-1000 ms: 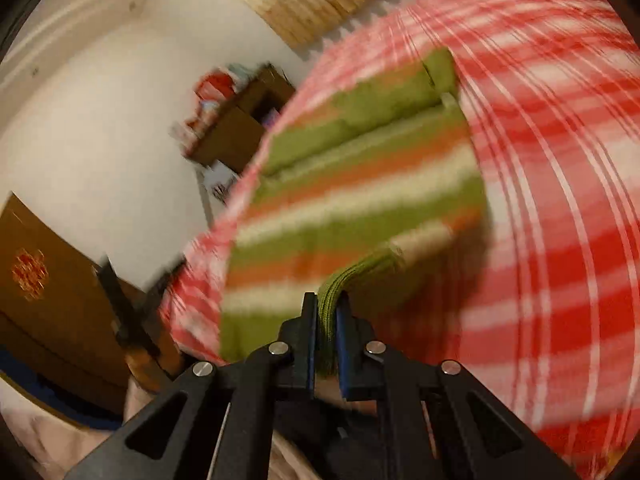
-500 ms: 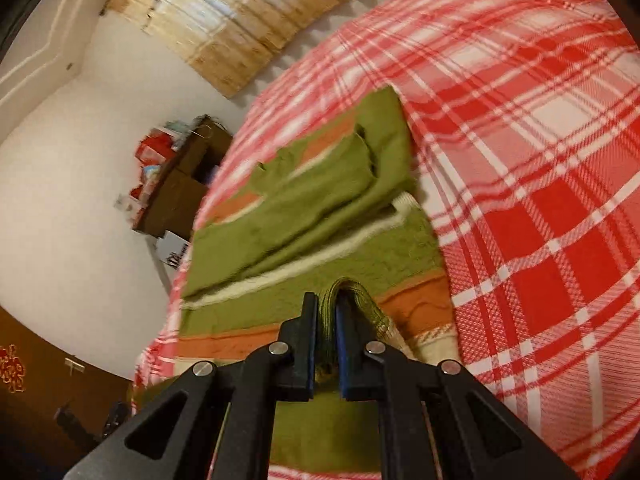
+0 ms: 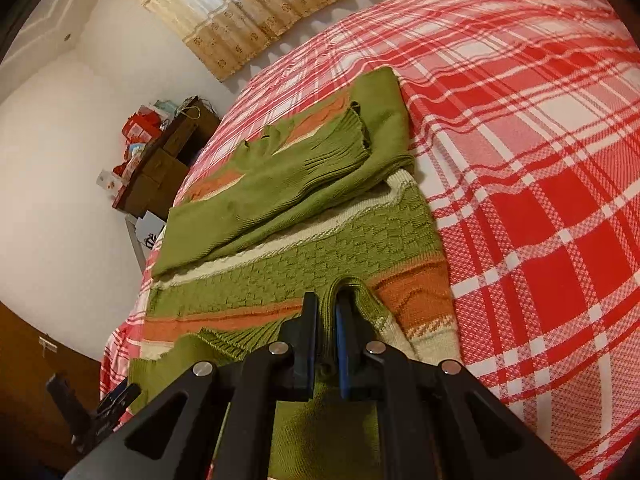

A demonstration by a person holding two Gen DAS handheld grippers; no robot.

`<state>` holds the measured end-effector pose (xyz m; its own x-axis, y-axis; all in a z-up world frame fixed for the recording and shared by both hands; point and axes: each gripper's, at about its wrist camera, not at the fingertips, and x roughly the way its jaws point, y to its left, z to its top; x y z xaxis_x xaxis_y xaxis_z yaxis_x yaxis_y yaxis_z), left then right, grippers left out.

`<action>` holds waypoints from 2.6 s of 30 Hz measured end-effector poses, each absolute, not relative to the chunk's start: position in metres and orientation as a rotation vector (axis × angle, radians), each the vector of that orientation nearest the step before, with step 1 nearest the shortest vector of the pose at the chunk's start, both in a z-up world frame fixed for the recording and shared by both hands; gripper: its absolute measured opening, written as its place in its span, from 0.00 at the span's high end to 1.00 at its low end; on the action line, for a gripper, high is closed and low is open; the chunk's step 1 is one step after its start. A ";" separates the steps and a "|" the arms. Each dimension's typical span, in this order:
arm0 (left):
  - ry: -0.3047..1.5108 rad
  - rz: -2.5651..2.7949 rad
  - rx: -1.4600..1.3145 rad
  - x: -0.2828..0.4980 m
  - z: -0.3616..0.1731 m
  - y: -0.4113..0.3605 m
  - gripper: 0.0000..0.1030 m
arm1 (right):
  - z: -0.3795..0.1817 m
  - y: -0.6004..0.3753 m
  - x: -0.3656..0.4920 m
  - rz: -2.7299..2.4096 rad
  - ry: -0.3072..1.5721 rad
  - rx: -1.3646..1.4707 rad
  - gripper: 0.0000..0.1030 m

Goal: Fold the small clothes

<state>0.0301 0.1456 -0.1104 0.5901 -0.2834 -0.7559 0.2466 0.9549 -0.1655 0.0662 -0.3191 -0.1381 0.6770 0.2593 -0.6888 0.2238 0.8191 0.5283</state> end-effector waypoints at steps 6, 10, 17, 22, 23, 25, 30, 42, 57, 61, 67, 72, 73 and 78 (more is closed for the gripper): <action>0.845 -0.275 0.003 0.021 -0.108 0.139 0.85 | -0.134 -0.323 0.064 0.050 0.825 0.644 0.88; 0.802 -0.304 -0.005 0.019 -0.097 0.141 0.89 | -0.117 -0.335 0.051 0.096 0.728 0.716 0.78; 0.850 -0.387 0.024 0.025 -0.109 0.124 0.81 | -0.097 -0.358 0.016 0.025 0.575 0.757 0.39; 0.852 -0.375 0.035 0.024 -0.111 0.120 0.47 | -0.097 -0.333 0.013 0.002 0.646 0.519 0.39; 0.846 -0.370 0.038 0.023 -0.111 0.119 0.47 | -0.097 -0.325 0.016 0.007 0.667 0.464 0.39; 0.831 -0.357 0.053 0.021 -0.111 0.117 0.47 | -0.098 -0.310 0.024 0.017 0.693 0.368 0.39; 0.827 -0.364 0.052 0.023 -0.111 0.115 0.74 | -0.114 -0.279 0.056 0.040 0.769 0.157 0.39; 0.855 -0.404 0.001 0.029 -0.113 0.120 0.67 | -0.139 -0.255 0.073 0.034 0.870 -0.009 0.84; 0.849 -0.378 0.050 0.027 -0.112 0.116 0.84 | -0.139 -0.263 0.034 -0.067 0.809 0.115 0.84; 0.856 -0.353 0.042 0.029 -0.109 0.115 0.90 | -0.134 -0.265 0.035 -0.070 0.808 0.129 0.84; 0.808 -0.345 0.021 0.035 -0.081 0.113 0.93 | -0.095 -0.265 0.025 -0.054 0.710 0.142 0.85; 0.762 -0.340 0.006 0.058 -0.054 0.104 0.93 | -0.065 -0.264 0.037 -0.048 0.639 0.129 0.85; 0.754 -0.338 -0.001 0.065 -0.049 0.103 0.93 | -0.062 -0.263 0.041 -0.051 0.633 0.119 0.85; 0.733 -0.300 -0.016 0.099 -0.033 0.098 0.93 | -0.053 -0.270 0.066 -0.078 0.618 0.112 0.85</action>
